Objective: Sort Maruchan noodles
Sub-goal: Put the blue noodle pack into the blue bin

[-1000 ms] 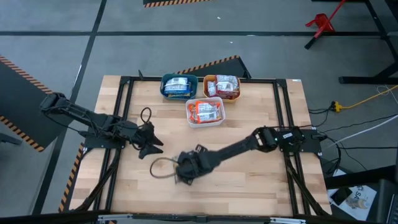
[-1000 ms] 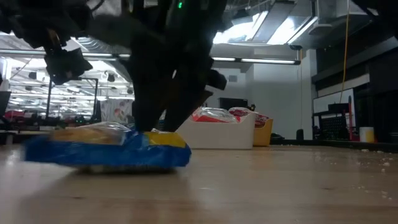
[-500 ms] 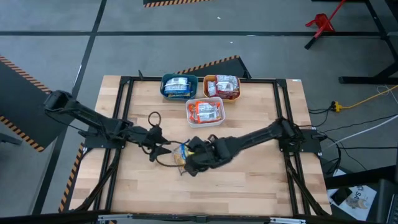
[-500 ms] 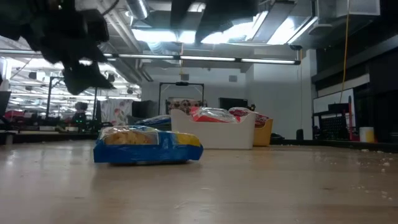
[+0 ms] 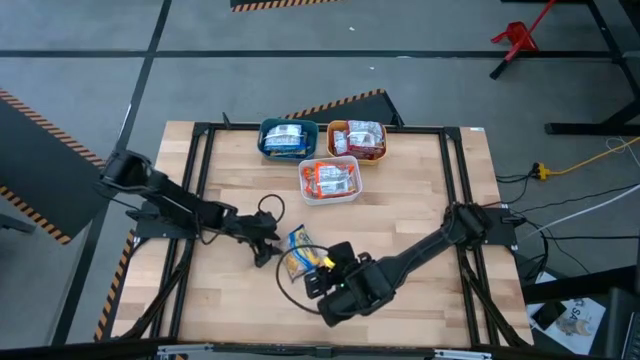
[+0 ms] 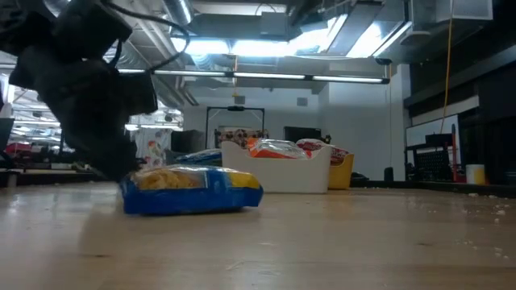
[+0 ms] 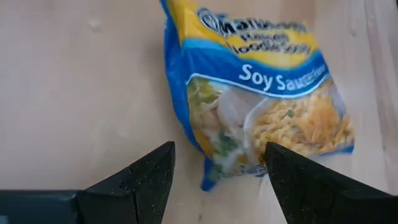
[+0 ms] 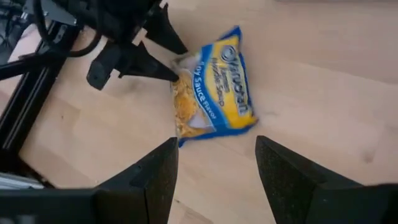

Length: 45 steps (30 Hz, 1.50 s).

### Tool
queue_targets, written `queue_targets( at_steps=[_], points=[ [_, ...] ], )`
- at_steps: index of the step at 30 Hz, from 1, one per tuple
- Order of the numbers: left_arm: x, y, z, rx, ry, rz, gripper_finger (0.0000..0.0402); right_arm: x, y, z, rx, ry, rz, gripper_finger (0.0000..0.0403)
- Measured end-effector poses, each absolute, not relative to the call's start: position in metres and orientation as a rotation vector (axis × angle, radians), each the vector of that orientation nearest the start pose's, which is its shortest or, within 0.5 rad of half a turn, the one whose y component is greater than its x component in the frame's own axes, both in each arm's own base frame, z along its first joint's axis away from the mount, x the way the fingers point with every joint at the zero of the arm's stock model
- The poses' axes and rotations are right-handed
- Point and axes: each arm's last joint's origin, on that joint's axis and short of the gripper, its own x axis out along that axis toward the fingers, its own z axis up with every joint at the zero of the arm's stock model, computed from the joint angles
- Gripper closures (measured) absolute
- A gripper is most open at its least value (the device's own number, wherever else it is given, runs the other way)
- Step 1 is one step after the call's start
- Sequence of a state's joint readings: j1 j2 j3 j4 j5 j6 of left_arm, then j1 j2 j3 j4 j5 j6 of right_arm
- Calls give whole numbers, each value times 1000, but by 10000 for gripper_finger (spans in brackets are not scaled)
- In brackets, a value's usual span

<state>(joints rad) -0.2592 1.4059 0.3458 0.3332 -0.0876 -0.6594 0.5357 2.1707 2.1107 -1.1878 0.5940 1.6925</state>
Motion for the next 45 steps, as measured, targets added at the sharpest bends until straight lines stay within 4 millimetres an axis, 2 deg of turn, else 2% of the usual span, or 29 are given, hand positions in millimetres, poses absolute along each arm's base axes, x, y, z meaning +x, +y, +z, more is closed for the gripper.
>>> queue_targets(
  at_steps=[5, 14, 19, 22, 25, 30, 33, 39, 45],
  points=[
    [219, -62, 105, -572, 756, 39, 157, 390, 221, 260, 960, 648, -888, 200],
    [221, -77, 100, -701, 728, 33, 157, 385, 232, 195, 1242, 480, -974, 200],
    [222, -89, 104, -841, 693, -23, 157, 378, 231, 176, 1275, 447, -1012, 200],
    [228, -93, 123, -935, 544, -133, 157, 377, 231, 174, 1276, 436, -1022, 200],
    [232, -88, 139, -938, 439, -175, 157, 375, 230, 173, 1262, 447, -1036, 200],
    [227, -72, 130, -848, 554, -45, 157, 375, 231, 173, 1259, 448, -1033, 200],
    [226, -69, 126, -797, 591, -33, 157, 375, 230, 173, 1249, 454, -1031, 200],
    [233, -71, 142, -649, 406, -120, 157, 372, 235, 173, 1267, 448, -1030, 200],
    [239, -73, 139, -542, 362, -168, 166, 364, 246, 173, 1282, 484, -1013, 200]
  ],
)
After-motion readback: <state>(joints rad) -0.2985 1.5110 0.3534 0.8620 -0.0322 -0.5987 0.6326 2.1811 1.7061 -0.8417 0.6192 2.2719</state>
